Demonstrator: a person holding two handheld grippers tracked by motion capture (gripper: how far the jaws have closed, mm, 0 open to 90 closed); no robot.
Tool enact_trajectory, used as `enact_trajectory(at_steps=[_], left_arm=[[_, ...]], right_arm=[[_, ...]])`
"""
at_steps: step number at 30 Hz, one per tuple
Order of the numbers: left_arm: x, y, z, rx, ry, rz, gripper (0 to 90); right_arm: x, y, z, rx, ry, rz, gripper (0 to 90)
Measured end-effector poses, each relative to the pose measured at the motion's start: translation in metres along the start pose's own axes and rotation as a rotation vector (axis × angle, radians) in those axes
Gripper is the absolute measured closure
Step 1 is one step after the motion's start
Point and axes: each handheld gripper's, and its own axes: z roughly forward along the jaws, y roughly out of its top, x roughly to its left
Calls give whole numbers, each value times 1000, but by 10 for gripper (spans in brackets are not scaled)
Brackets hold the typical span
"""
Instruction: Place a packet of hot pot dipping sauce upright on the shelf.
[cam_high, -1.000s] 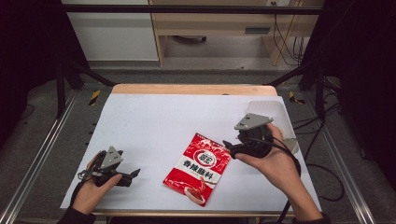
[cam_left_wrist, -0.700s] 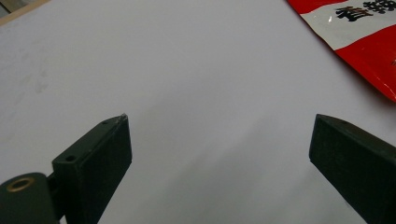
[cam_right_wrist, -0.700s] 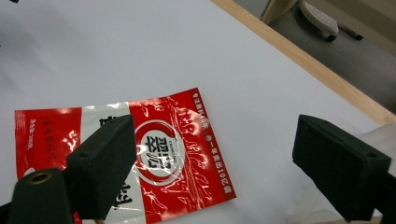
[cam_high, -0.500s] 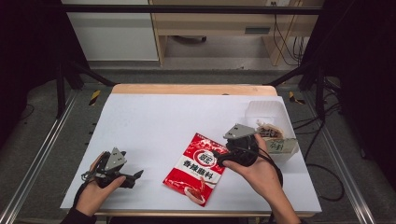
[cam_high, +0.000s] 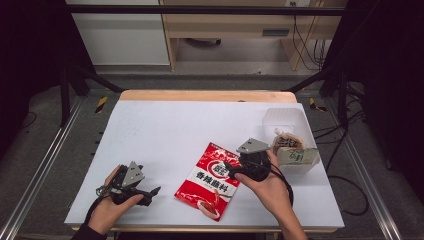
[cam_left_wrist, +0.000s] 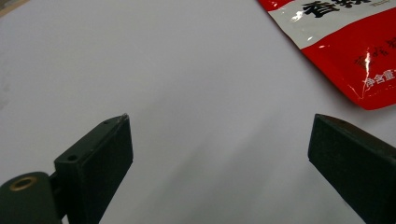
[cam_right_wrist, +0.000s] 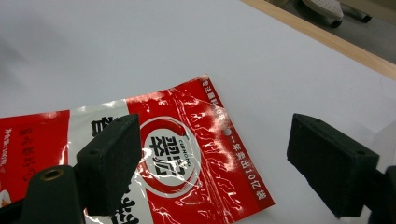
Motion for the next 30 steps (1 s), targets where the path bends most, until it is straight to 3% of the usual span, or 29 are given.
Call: enact_trajectory(at_steps=[6,12,19,22,23,30], left_arm=[[-6,4,4,-9,-10,5,67],[-15,6,8,1,-22,38,67],[-21,7,13,10,-32,42,69],[-22,7,13,26,-35,63,70],[-24,7,14,13,-35,50,70],[-24,9,14,10,-37,57,71]], right_arm=[[2,-6,14,16,-10,13,254],[0,-14,22,26,-43,37,285],[-6,-24,30,46,-64,63,270],[-6,-28,35,50,-64,95,255],[-7,-29,36,56,-63,100,249],[-4,-38,45,90,-65,113,203]])
